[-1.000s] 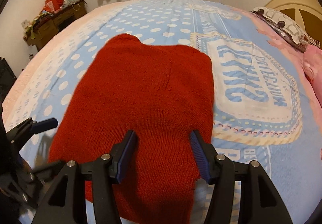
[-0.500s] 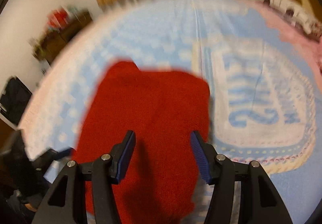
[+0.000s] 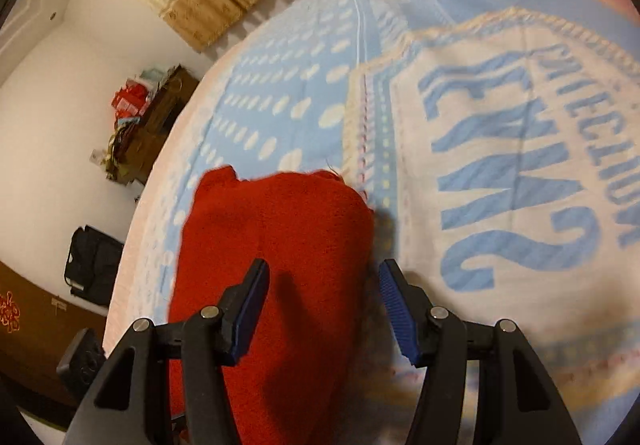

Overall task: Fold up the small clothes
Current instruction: 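Close the right tool on the red bundle's end and lift it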

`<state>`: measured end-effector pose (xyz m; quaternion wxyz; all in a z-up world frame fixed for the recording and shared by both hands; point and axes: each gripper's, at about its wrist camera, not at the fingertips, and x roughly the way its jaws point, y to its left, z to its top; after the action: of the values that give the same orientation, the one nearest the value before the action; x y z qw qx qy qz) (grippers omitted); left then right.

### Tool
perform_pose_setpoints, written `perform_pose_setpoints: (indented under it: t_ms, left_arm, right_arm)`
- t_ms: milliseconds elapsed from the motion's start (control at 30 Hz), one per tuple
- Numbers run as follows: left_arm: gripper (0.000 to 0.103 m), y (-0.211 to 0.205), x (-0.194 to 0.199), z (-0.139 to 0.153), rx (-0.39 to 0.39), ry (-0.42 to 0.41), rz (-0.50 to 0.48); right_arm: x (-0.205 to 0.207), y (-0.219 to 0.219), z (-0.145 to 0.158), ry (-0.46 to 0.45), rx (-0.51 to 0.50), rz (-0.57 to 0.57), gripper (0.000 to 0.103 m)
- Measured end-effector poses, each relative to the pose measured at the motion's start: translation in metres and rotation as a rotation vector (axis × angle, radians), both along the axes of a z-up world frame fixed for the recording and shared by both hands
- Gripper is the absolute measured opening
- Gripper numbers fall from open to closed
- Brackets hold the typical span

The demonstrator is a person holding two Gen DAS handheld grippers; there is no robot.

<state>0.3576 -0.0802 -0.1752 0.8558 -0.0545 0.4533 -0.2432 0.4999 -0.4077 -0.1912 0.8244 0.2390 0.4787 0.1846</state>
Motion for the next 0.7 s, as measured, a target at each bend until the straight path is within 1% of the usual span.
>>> perform_pose_setpoints:
  t_ms: [67,100,167,300,367,467,500,567,633,700]
  left_arm:
    - [0.103,0.000,-0.001,0.000,0.001,-0.003,-0.002]
    - [0.103,0.000,-0.001,-0.001,-0.005,-0.003,-0.003]
    - [0.103,0.001,0.000,-0.001,-0.008,-0.003,-0.004]
    - [0.103,0.001,0.000,-0.001,-0.015,-0.002,-0.011]
    - [0.103,0.001,0.001,-0.001,-0.022,0.001,-0.015]
    - [0.103,0.002,0.001,-0.001,-0.032,0.002,-0.018]
    - [0.103,0.003,0.002,-0.001,-0.036,0.002,-0.019]
    - [0.103,0.004,0.002,-0.001,-0.047,0.002,-0.018]
    - [0.103,0.005,0.002,-0.001,-0.054,0.004,-0.018]
    - [0.103,0.005,0.002,-0.001,-0.058,0.004,-0.018]
  right_arm:
    - [0.007,0.002,-0.010,0.008,0.051,0.025,0.064]
    - [0.011,0.002,-0.011,0.002,0.066,0.019,0.064]
    - [0.013,0.002,-0.013,-0.026,0.081,0.012,0.064]
    - [0.021,0.004,-0.015,-0.040,0.093,0.012,0.064]
    - [0.024,0.001,-0.017,-0.043,0.114,0.017,0.064]
    - [0.022,-0.009,-0.021,-0.049,0.172,0.028,0.063]
    - [0.019,-0.015,-0.022,-0.044,0.193,0.027,0.060]
    - [0.017,-0.022,-0.021,-0.038,0.213,0.011,0.060]
    - [0.016,-0.030,-0.021,-0.033,0.202,-0.021,0.060]
    - [0.017,-0.032,-0.023,-0.022,0.218,-0.036,0.060]
